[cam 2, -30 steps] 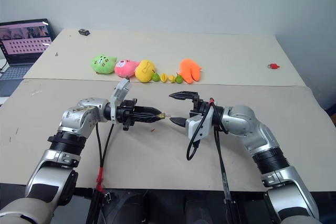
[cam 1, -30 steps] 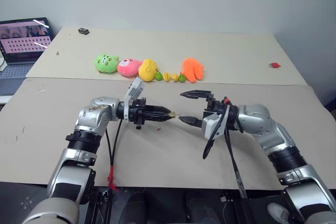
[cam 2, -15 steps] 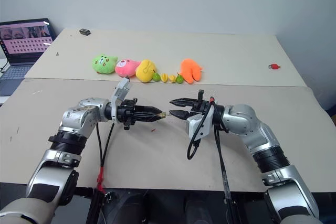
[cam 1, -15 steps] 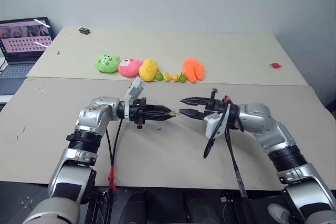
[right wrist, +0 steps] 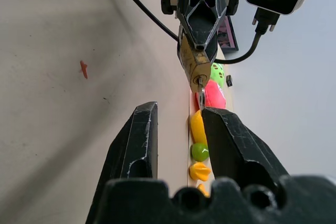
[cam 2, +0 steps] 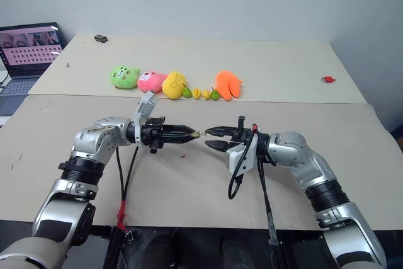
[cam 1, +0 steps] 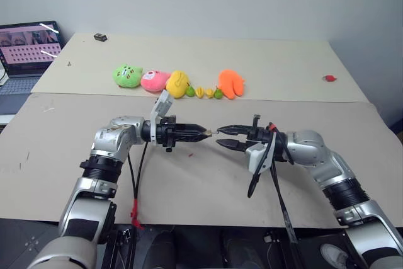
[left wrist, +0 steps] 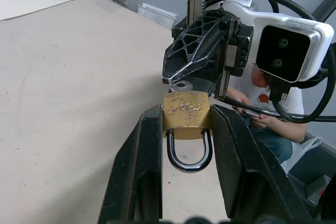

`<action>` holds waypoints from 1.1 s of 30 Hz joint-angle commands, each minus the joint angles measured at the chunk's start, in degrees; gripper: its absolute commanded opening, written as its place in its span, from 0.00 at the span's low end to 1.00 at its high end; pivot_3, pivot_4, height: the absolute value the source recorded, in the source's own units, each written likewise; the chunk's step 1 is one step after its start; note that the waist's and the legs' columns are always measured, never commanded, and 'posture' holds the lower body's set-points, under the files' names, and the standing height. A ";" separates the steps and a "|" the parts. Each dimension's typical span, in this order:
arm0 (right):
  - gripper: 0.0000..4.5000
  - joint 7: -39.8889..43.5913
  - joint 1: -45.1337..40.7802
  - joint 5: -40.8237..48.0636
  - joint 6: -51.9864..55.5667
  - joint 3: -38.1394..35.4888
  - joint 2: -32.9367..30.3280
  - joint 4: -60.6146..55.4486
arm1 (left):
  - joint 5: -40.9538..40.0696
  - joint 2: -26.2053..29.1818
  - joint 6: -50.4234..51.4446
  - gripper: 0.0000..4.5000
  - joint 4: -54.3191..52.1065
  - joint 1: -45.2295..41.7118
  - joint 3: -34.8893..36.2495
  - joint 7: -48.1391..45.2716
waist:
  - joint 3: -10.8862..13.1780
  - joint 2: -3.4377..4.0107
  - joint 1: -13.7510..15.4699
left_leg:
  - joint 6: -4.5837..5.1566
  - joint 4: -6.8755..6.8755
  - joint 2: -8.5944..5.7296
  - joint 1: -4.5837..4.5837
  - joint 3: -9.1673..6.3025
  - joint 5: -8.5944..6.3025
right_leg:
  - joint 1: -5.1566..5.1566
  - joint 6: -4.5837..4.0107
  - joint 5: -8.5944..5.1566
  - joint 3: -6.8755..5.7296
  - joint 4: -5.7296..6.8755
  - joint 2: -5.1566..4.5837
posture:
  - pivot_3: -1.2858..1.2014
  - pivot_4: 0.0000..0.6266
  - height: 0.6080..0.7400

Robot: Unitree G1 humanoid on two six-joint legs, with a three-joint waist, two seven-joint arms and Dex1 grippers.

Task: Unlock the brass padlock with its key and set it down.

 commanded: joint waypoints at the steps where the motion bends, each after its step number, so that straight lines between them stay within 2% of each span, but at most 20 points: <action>1: 0.37 -1.20 -2.91 0.52 -0.99 -1.41 -0.10 -1.05 | -1.20 0.50 -0.05 0.18 -2.33 -0.88 1.18 -0.24 | 0.00 0.00 -0.02 | 0.00 0.00 0.00 0.00 0.00 0.00 | 0.00 0.00 0.00 0.00 0.01 0.00 | 0.52 0.24 0.86; 10: 0.37 -0.25 -3.32 2.36 -0.87 -1.24 -1.23 -2.58 | -1.23 0.12 -0.20 0.18 -2.50 -0.60 1.09 -0.01 | 0.00 0.00 0.04 | 0.00 0.00 -0.01 -0.01 0.00 0.00 | 0.00 0.00 0.00 0.00 0.00 -0.01 | 0.52 0.24 0.86; 11: 0.26 -0.17 -3.20 2.53 -0.82 -1.13 -1.26 -2.69 | -1.25 0.09 -0.20 0.18 -2.51 -0.58 1.10 0.03 | 0.00 0.00 0.03 | 0.00 0.00 -0.01 -0.01 0.00 0.00 | 0.00 0.00 0.00 0.00 0.00 -0.01 | 0.52 0.24 0.86; 14: 0.05 0.16 -3.00 2.76 -0.82 -0.89 -1.30 -2.80 | -1.29 0.05 -0.24 0.18 -2.50 -0.50 1.26 0.19 | 0.00 0.00 0.00 | 0.00 0.00 0.00 0.00 0.00 0.00 | 0.00 0.00 0.00 0.00 0.00 0.00 | 0.52 0.24 0.86; 15: 0.01 0.20 -2.96 2.75 -0.88 -0.85 -1.27 -2.79 | -1.30 0.03 -0.25 0.18 -2.47 -0.50 1.33 0.24 | 0.00 0.00 0.01 | 0.00 0.00 0.00 0.00 0.00 0.00 | 0.00 0.00 0.00 0.00 0.00 0.00 | 0.52 0.24 0.86; 28: 0.01 2.06 -2.79 4.70 -0.24 0.51 -0.66 -3.18 | -1.38 0.22 -0.85 0.18 -3.09 0.27 1.32 0.71 | 0.00 0.00 0.00 | 0.00 0.00 0.00 0.00 0.00 0.00 | 0.00 0.00 0.00 0.00 0.00 0.00 | 0.52 0.24 0.86; 29: 0.01 4.05 -2.39 7.13 1.70 1.07 -0.79 -3.87 | -1.29 0.26 -1.08 0.18 -3.15 0.46 1.31 0.70 | 0.00 0.00 0.00 | 0.00 0.00 0.00 0.00 0.00 0.00 | 0.00 0.00 0.00 0.00 0.00 0.00 | 0.52 0.24 0.86; 33: 0.01 16.12 -0.21 20.77 23.50 2.99 -0.99 -9.66 | -0.34 0.34 -3.99 0.18 -4.17 2.03 0.60 0.04 | 0.00 0.00 0.00 | 0.00 0.00 0.00 0.00 -0.01 0.00 | 0.03 -0.02 0.01 0.00 0.01 -0.01 | 0.52 0.24 0.86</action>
